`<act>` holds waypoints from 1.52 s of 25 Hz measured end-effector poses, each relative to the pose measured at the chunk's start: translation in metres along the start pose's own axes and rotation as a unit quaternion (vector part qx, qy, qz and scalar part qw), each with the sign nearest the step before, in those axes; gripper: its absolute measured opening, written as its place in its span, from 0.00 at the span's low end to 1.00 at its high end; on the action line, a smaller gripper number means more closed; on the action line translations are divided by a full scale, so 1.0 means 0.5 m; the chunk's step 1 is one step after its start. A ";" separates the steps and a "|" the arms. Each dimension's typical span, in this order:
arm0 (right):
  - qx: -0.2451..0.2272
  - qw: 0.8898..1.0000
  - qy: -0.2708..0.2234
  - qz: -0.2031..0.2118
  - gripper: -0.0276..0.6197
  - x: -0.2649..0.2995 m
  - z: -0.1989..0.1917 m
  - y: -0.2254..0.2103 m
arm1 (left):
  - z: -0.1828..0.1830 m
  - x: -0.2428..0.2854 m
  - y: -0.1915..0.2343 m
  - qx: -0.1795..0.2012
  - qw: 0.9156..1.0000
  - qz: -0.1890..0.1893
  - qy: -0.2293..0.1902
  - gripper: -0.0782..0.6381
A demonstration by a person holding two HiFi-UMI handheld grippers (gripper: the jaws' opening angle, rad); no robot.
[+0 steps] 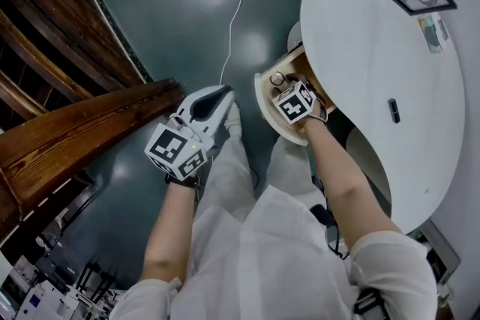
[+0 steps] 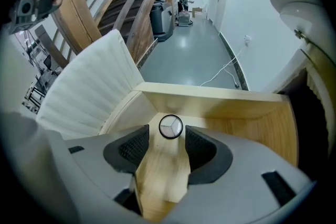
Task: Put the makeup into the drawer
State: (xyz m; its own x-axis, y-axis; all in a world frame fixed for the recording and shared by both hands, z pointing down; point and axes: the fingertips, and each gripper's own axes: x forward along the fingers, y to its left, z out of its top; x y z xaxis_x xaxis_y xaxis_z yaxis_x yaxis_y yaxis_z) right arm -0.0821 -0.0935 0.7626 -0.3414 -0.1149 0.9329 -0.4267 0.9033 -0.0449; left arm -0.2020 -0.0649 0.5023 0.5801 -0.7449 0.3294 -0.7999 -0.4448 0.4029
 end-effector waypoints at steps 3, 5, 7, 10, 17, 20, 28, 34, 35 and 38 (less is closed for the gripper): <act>0.007 1.000 -0.006 -0.003 0.37 -0.034 0.009 0.002 | 0.015 -0.004 -0.008 0.001 1.000 -0.001 -0.003 0.15; 0.007 1.000 -0.005 -0.003 0.36 -0.053 0.007 0.005 | 0.023 -0.005 -0.015 0.004 1.000 -0.004 -0.004 0.15; 0.006 1.000 -0.004 0.002 0.36 -0.070 0.006 0.012 | 0.035 -0.004 -0.022 0.009 1.000 -0.006 -0.006 0.15; 0.008 1.000 -0.008 0.005 0.35 -0.096 0.010 0.023 | 0.054 -0.003 -0.033 0.014 1.000 -0.009 -0.009 0.15; 0.034 0.998 -0.044 0.009 0.30 -0.178 0.045 0.039 | 0.088 -0.002 -0.048 0.021 1.000 -0.014 -0.015 0.15; 0.041 0.997 -0.067 0.003 0.27 -0.224 0.064 0.034 | 0.101 0.002 -0.059 0.023 0.999 -0.019 -0.015 0.15; 0.068 0.990 -0.124 -0.017 0.16 -0.353 0.083 0.005 | 0.137 0.028 -0.097 0.036 0.999 -0.035 -0.019 0.15; 0.091 0.984 -0.150 -0.039 0.12 -0.433 0.067 -0.026 | 0.153 0.051 -0.131 0.044 0.998 -0.049 -0.019 0.15; 0.094 0.983 -0.153 -0.042 0.12 -0.445 0.064 -0.032 | 0.155 0.055 -0.137 0.046 0.997 -0.051 -0.019 0.15; 0.100 0.981 -0.160 -0.052 0.12 -0.476 0.044 -0.052 | 0.156 0.070 -0.156 0.051 0.997 -0.056 -0.016 0.15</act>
State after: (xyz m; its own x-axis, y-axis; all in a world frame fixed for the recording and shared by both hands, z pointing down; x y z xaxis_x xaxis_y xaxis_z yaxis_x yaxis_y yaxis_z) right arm -0.0081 -0.0987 0.5340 -0.5187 -0.3549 0.7778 -0.6185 0.7838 -0.0548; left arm -0.1311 -0.0952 0.4159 0.6629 -0.7028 0.2583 -0.7426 -0.5732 0.3464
